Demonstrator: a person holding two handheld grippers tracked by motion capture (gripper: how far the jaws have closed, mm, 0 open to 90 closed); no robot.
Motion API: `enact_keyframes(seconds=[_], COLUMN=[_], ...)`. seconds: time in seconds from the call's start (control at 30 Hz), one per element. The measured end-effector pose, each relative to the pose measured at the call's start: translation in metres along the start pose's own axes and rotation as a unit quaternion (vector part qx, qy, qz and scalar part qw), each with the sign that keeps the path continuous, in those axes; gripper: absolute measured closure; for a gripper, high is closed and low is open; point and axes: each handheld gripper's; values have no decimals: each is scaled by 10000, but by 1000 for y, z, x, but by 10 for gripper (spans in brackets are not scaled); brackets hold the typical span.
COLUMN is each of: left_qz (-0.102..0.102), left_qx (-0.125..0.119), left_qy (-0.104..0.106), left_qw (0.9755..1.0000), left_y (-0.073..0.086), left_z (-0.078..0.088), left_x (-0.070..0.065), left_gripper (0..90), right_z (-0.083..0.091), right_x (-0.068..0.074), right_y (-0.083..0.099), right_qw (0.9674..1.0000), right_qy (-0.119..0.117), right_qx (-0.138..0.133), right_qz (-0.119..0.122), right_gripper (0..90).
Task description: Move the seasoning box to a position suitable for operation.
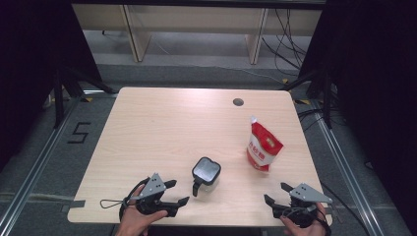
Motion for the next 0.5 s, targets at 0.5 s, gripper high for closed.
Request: enact_keyframes(seconds=[0.5], left_qz=[-351], left_qx=[8], left_qy=[-56], left_qw=[9994], left_y=[-8], left_z=[-28], left_x=[-14], left_gripper=[545], right_z=[-3], right_x=[-2], right_y=[-1], right_qw=[10000], right_qy=[9], right_qx=[-31], right_qz=[79], right_gripper=[263])
Point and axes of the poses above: each handheld gripper's, and its own axes: z roughly backward along the jaws, y roughly out of its underside, x roughly to its left, and after that the axes turned 8 degrees about z, right-handed
